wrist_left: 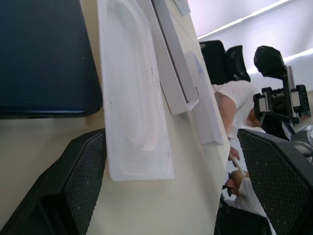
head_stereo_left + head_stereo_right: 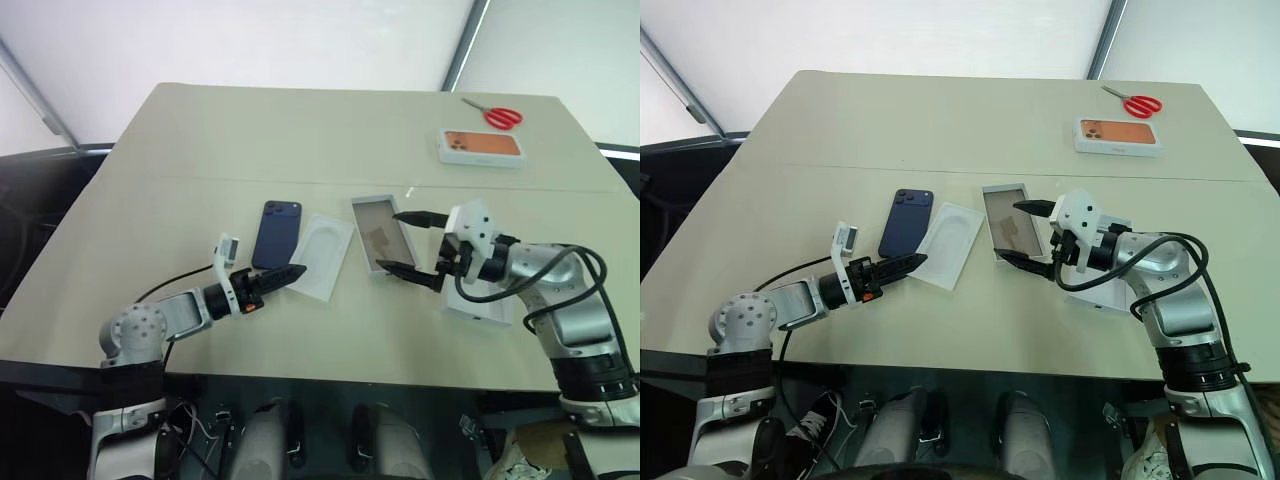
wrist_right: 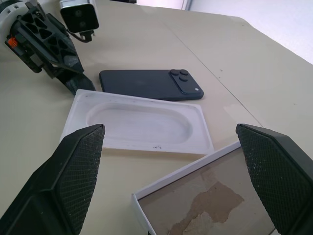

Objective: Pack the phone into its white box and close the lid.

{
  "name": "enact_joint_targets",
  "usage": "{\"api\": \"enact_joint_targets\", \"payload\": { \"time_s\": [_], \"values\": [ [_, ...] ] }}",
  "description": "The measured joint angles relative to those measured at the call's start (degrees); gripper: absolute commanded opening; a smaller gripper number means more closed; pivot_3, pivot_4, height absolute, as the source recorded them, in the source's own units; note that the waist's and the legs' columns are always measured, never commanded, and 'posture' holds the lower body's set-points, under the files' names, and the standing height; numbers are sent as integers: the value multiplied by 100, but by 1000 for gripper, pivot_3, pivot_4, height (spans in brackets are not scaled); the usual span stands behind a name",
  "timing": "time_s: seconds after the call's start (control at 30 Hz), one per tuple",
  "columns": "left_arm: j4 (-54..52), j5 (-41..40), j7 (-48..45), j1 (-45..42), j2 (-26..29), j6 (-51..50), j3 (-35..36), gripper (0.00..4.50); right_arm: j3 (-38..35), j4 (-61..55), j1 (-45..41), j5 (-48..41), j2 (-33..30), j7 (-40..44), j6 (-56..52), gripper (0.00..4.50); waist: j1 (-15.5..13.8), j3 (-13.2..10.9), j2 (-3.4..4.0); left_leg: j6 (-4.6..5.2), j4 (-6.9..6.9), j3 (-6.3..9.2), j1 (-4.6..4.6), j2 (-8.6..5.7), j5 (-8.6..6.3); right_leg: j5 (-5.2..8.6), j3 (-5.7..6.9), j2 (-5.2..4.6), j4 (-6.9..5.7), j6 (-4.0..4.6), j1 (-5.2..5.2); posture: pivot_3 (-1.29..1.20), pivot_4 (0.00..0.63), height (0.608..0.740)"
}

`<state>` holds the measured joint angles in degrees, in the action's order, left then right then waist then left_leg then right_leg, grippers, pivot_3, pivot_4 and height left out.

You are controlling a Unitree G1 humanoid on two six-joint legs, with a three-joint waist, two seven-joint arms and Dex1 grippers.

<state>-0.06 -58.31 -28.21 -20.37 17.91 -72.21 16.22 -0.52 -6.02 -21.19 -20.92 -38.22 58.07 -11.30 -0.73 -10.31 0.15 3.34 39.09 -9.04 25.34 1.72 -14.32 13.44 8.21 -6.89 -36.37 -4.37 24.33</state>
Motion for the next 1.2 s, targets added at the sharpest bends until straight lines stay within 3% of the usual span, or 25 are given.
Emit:
{"api": "enact_joint_targets", "payload": {
  "time_s": [0.07,0.17,0.3,0.4,0.57,0.9,1.17,1.2],
  "values": [
    [-13,43,-13,-22,55,19,-95,4378,1,0,1,2,2,-21,0,4482,-2,1,1,0,0,0,-1,0,0,0,0,0,0,0,-1,0,150,738],
    [40,138,-29,-62,115,40,-176,3505,1,0,1,5,2,-36,0,4500,-1,1,1,0,0,0,-1,0,-1,0,0,0,0,0,-1,0,150,738],
    [312,186,8,-75,112,34,-183,1391,1,0,1,29,2,-51,1,4500,9,1,1,0,0,0,-1,1,-1,0,0,0,0,0,1,0,150,738],
    [173,122,-31,-79,92,-33,-187,57,1,-1,2,38,2,-69,2,4500,-3,3,4,-1,0,0,-3,1,-1,0,0,-2,1,1,-3,0,150,738],
    [112,127,-45,-52,71,-26,-175,57,-1,-7,2,39,3,-100,2,4500,3,7,10,-9,-1,1,-5,1,-6,0,0,-3,0,1,-3,0,150,738],
    [504,-382,363,-152,-260,6,710,57,216,244,23,81,-34,14,-414,4500,28,4,6,0,-1,1,-1,4,0,0,0,-2,0,1,1,0,150,738],
    [451,-383,761,-257,-529,317,796,57,963,1208,-803,679,-250,507,-864,4500,12,2,2,2,1,-1,2,2,0,-1,1,0,1,0,2,0,150,738],
    [439,-384,813,-258,-556,343,796,12,1029,1344,-876,743,-292,606,-839,4249,13,2,2,2,1,-1,2,2,0,-1,1,0,1,0,2,0,150,738]
  ]
}}
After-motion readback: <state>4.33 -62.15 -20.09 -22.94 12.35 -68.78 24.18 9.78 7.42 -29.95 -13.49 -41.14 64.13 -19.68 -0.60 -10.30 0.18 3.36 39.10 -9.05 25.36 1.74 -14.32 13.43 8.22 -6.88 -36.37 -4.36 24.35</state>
